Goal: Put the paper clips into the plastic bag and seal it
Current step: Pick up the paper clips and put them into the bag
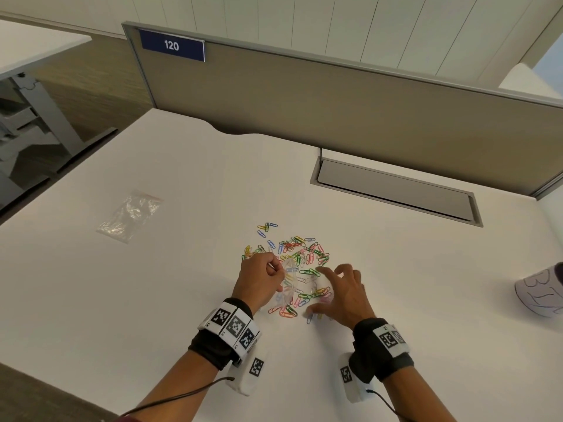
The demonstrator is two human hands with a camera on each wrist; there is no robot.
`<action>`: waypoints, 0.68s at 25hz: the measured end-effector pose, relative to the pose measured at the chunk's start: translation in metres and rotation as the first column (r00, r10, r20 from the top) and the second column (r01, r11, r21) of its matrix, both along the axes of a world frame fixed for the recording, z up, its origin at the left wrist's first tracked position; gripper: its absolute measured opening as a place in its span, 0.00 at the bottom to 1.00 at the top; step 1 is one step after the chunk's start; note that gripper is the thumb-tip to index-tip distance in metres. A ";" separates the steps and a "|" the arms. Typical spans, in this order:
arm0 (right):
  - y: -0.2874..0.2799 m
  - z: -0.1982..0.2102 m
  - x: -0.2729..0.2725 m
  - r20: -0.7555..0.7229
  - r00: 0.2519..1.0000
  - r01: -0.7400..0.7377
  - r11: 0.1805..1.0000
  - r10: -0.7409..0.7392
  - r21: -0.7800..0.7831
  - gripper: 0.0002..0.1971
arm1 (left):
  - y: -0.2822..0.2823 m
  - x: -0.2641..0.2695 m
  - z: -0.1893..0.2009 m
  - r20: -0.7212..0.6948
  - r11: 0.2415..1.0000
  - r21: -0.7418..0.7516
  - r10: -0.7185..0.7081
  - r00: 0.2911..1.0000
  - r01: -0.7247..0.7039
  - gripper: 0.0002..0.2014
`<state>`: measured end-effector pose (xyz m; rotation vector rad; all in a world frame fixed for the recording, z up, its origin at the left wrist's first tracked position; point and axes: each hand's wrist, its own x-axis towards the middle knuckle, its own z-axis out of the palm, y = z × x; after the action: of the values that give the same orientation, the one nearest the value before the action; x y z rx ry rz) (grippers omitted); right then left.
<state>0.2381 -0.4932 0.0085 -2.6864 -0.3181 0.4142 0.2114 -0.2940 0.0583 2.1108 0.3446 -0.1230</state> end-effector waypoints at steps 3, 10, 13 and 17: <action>-0.002 0.004 0.023 -0.065 0.990 -0.132 0.987 0.127 -0.095 0.56 | 0.001 0.000 0.000 0.000 1.000 0.002 0.003 1.000 -0.003 0.03; 0.004 -0.003 0.037 -0.051 0.952 -0.304 0.946 0.300 -0.109 0.29 | 0.002 0.002 0.001 -0.005 1.000 0.008 0.000 1.000 0.000 0.03; 0.005 -0.010 0.030 0.068 0.967 -0.243 0.968 0.247 -0.059 0.15 | 0.001 0.002 0.001 -0.012 1.000 0.008 -0.006 1.000 0.006 0.02; 0.008 -0.012 0.025 0.091 0.973 -0.205 0.976 0.211 -0.073 0.07 | -0.001 0.002 0.000 -0.015 1.000 0.001 -0.014 1.000 0.014 0.02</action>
<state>0.2632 -0.4849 -0.0037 -2.7501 -0.6293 0.3585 0.2138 -0.2949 0.0586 2.1144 0.3388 -0.1466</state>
